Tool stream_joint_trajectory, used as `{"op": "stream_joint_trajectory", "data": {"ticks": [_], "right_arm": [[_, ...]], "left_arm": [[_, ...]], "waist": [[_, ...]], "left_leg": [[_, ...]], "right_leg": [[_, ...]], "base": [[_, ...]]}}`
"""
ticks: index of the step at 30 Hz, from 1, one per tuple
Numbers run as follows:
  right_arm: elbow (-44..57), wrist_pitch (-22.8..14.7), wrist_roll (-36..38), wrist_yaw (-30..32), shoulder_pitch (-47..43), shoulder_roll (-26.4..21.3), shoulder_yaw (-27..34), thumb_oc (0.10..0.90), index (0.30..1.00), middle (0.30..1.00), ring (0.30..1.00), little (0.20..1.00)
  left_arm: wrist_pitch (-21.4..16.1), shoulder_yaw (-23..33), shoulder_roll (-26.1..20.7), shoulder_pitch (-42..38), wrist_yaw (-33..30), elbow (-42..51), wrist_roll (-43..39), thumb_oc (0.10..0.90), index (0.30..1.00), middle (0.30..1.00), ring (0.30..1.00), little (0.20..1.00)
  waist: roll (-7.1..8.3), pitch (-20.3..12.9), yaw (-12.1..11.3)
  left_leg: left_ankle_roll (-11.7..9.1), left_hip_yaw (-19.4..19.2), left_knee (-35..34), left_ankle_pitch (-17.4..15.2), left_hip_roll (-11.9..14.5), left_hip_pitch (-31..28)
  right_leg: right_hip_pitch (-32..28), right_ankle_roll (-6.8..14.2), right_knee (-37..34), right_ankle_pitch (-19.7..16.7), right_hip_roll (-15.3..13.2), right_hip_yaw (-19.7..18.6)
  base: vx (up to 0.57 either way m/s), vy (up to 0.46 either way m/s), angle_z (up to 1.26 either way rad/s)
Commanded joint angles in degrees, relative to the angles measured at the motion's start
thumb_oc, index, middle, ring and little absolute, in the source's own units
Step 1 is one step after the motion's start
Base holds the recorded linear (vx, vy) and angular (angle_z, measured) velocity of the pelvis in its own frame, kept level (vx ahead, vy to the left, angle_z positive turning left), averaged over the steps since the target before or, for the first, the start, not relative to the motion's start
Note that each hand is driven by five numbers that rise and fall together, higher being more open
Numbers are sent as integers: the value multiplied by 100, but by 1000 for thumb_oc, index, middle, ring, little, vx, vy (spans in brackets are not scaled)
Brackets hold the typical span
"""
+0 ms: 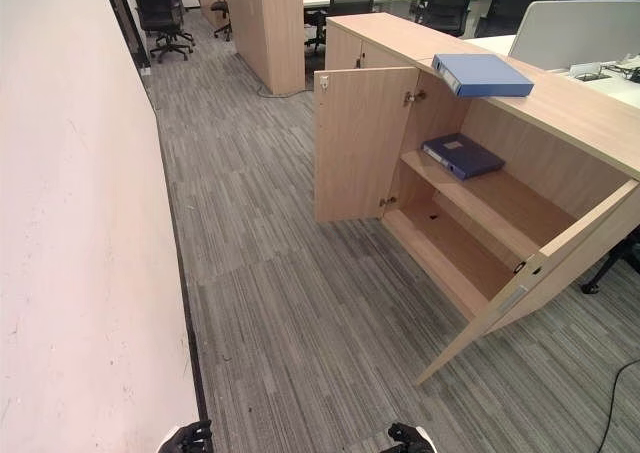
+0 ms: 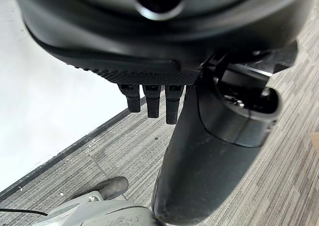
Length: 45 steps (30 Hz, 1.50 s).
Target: Put the empty folder in the office cabinet
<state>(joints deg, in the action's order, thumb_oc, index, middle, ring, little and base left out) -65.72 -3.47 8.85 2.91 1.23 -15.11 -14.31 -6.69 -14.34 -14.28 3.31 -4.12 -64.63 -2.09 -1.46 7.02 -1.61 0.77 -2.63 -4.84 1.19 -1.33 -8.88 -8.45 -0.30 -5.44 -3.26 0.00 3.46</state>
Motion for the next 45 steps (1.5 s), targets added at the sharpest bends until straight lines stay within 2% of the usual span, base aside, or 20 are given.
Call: {"op": "stream_joint_trajectory", "data": {"ticks": [1,3,9,17,19,21,23,24,25,27,29,31,32,34,36,40,41,42,43,45], "right_arm": [[-142,-266,1146,-224,-448,-4,271,800,900,900,900,900],[-107,-303,1460,-356,-434,28,309,800,900,900,900,900],[-190,-239,1363,-427,-429,-20,245,800,900,900,900,900],[-219,-238,1810,-585,-403,18,338,800,900,900,900,900],[-237,-229,1950,-623,-462,24,356,800,900,900,900,900],[-185,-258,2084,-635,-478,17,408,800,900,900,900,900],[-185,-258,2085,-635,-480,18,408,800,900,900,900,900],[-242,-216,2141,-618,-516,19,425,800,900,900,900,900],[-281,-182,2126,-622,-523,0,408,800,900,900,900,900],[-320,-148,2086,-658,-514,-9,413,800,900,900,900,900],[-333,-127,2065,-663,-499,-9,422,800,900,900,900,900],[-358,-107,2094,-639,-525,-34,479,800,900,900,900,900],[-358,-107,2095,-639,-525,-33,480,800,900,900,900,900],[-371,-127,2184,-601,-614,-24,473,800,900,900,900,900],[-385,-129,2189,-600,-630,-23,470,800,900,900,900,900],[-535,-61,1969,-655,-605,53,430,800,900,900,900,900],[-535,-62,1968,-656,-603,54,430,800,900,900,900,900],[-543,-46,1904,-700,-540,126,450,800,900,900,900,900],[-546,-48,1884,-712,-516,173,470,800,900,900,900,900],[-548,-57,1902,-723,-504,215,484,800,900,900,900,900]], "left_arm": [[-256,45,25,-623,51,-159,-308,800,900,900,900,900],[-254,49,9,-621,122,-128,-407,800,900,900,900,900],[-192,57,57,-635,321,-237,-601,800,900,900,900,900],[-169,126,87,-699,372,-301,-851,800,900,900,900,900],[-166,131,73,-765,387,-247,-962,800,900,900,900,900],[-169,106,52,-864,410,-143,-1082,800,900,900,900,900],[-169,107,51,-866,410,-143,-1082,800,900,900,900,900],[-163,97,66,-889,390,-147,-1096,800,900,900,900,900],[-173,95,80,-921,376,-125,-1151,800,900,900,900,900],[-172,129,67,-908,395,-99,-1202,800,900,900,900,900],[-165,139,54,-887,406,-100,-1209,800,900,900,900,900],[-143,151,13,-861,416,-108,-1225,800,900,900,900,900],[-143,151,12,-861,416,-109,-1225,800,900,900,900,900],[-163,188,-32,-882,368,-119,-1278,800,900,900,900,900],[-168,202,-35,-893,358,-131,-1292,800,900,900,900,900],[-154,361,-29,-800,370,-409,-1182,800,900,900,900,900],[-156,361,-30,-797,370,-410,-1181,800,900,900,900,900],[-154,364,-47,-733,385,-439,-1123,800,900,900,900,900],[-155,376,-63,-702,395,-476,-1070,800,900,900,900,900],[-153,387,-94,-684,391,-497,-1052,800,900,900,900,900]], "waist": [[106,83,-18],[107,97,-10],[88,90,22],[86,161,44],[115,273,43],[205,437,65],[201,432,72],[247,508,44],[255,557,-65],[285,537,-163],[296,523,-209],[195,504,-364],[209,517,-369],[213,597,-540],[203,603,-582],[271,397,-814],[281,395,-814],[276,271,-849],[314,210,-856],[375,140,-871]], "left_leg": [[-315,-174,-16,-318,257,-121],[-332,-173,-16,-324,283,-137],[-363,-125,-16,-318,331,-172],[-440,-70,203,-347,462,-119],[-501,-36,758,-471,549,202],[-706,-191,1674,-423,715,694],[-711,-180,1714,-440,723,724],[-703,-188,2448,-255,774,1078],[-581,31,2532,-233,451,1415],[-500,184,2252,-343,209,1692],[-494,196,2055,-225,217,1821],[-587,280,1318,480,556,2168],[-587,269,1294,487,545,2137],[-649,566,514,721,758,2422],[-696,580,317,785,894,2582],[-781,424,108,969,1097,2820],[-780,418,108,966,1090,2817],[-820,399,196,1261,1092,2798],[-827,337,246,1352,1074,2784],[-810,280,296,1420,1032,2780]], "right_leg": [[-138,615,58,380,-359,-21],[-147,603,70,416,-330,-22],[-170,550,105,485,-278,11],[-93,432,340,647,-175,-17],[79,333,629,777,-120,-80],[87,204,821,865,-82,-32],[97,201,825,866,-74,-25],[45,119,904,914,-70,-21],[21,101,961,991,-63,-64],[-33,130,981,1123,-39,-111],[-114,133,972,1218,-15,-132],[-384,95,1014,1475,150,-279],[-395,95,1026,1492,136,-284],[-657,91,1204,1819,143,-602],[-784,104,1212,1921,137,-711],[-1422,276,993,2198,-163,-1162],[-1425,277,989,2201,-173,-1161],[-1545,373,921,2177,-322,-1237],[-1534,421,921,2154,-410,-1248],[-1517,488,931,2082,-506,-1258]], "base": [[29,-37,-1],[15,-21,-1],[13,-13,0],[9,-50,5],[-75,-92,7],[-51,-132,13],[6,-56,24],[75,-93,28],[123,-101,16],[174,-8,1],[152,28,-11],[302,93,-22],[323,118,-5],[329,123,-1],[336,155,-24],[469,268,-17],[544,402,-77],[383,313,-47],[384,313,-10],[292,262,39]]}}
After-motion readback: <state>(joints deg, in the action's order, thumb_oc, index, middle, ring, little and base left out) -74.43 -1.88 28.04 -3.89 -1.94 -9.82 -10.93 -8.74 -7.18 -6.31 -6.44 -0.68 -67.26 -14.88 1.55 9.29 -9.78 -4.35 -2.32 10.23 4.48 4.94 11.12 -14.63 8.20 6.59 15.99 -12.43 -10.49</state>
